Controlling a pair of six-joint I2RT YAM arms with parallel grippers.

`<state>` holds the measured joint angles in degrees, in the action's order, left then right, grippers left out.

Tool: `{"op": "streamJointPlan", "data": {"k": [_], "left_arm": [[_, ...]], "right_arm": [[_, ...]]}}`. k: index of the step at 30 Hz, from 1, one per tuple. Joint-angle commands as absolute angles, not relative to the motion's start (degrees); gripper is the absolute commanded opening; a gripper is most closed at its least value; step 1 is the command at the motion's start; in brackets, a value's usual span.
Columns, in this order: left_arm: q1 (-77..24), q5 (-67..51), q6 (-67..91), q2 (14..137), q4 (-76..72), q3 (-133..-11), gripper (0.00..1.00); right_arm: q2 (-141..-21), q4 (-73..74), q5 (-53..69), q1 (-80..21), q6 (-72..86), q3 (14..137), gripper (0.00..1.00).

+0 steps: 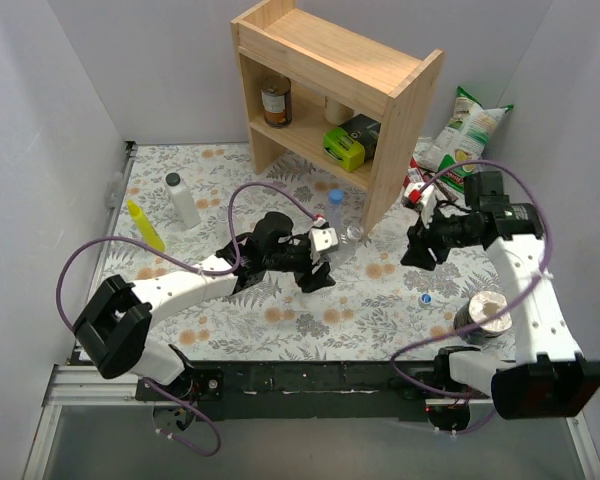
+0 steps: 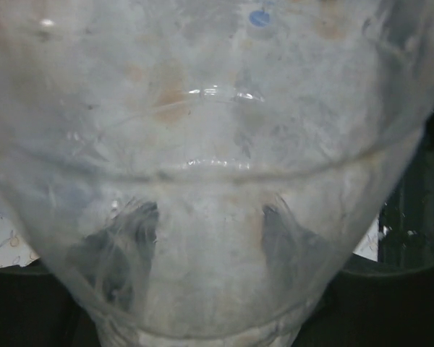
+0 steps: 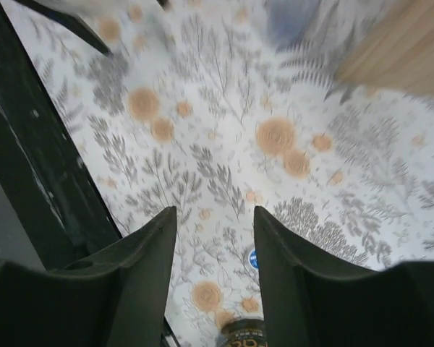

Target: Screw on the bottle caps

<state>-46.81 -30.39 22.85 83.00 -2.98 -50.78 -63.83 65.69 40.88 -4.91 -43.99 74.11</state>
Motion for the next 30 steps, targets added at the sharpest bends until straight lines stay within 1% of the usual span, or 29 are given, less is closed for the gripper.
{"op": "streamJointPlan", "data": {"k": [1,3,4,6,7,9,11,13,17,21,30], "left_arm": [[-47.7,-35.3,17.5,74.8,4.7,-50.4,0.0],[-47.7,-32.8,18.5,72.7,4.8,-48.9,0.0],[-47.7,-32.2,19.6,72.3,5.0,-48.5,0.0],[-47.7,-32.1,21.5,72.3,5.4,-48.5,0.0],[-47.7,-31.9,24.2,72.7,5.6,-48.8,0.0],[-47.7,-30.5,25.5,72.7,6.9,-49.7,0.0],[-47.6,-28.8,24.4,72.6,7.7,-50.2,0.0],[-47.3,-28.7,23.6,73.1,8.8,-50.9,0.0],[-47.4,-27.9,25.2,74.5,8.4,-51.8,0.0],[-47.3,-27.8,26.3,75.5,7.5,-51.8,0.0],[-47.4,-28.7,25.2,76.7,8.2,-52.8,0.0]], "right_arm": [[-66.4,66.6,33.2,-3.5,-59.6,65.5,0.57],[-63.7,59.9,27.3,-3.5,-65.9,60.6,0.62],[-62.8,58.0,25.7,-3.5,-69.1,55.6,0.62],[-59.7,52.2,21.5,-3.6,-76.0,50.5,0.62],[-58.9,51.1,20.6,-3.5,-77.6,46.4,0.62],[-58.0,51.3,18.9,-3.6,-84.1,43.7,0.62],[-58.0,49.9,17.8,-3.5,-85.2,40.4,0.61],[-59.3,48.2,17.3,-3.5,-84.4,39.6,0.61],[-64.3,46.9,17.6,-3.3,-79.2,41.9,0.6],[-69.1,46.0,17.8,-2.6,-77.4,43.0,0.59],[-69.7,41.6,16.2,-2.1,-77.7,38.4,0.6]]}}
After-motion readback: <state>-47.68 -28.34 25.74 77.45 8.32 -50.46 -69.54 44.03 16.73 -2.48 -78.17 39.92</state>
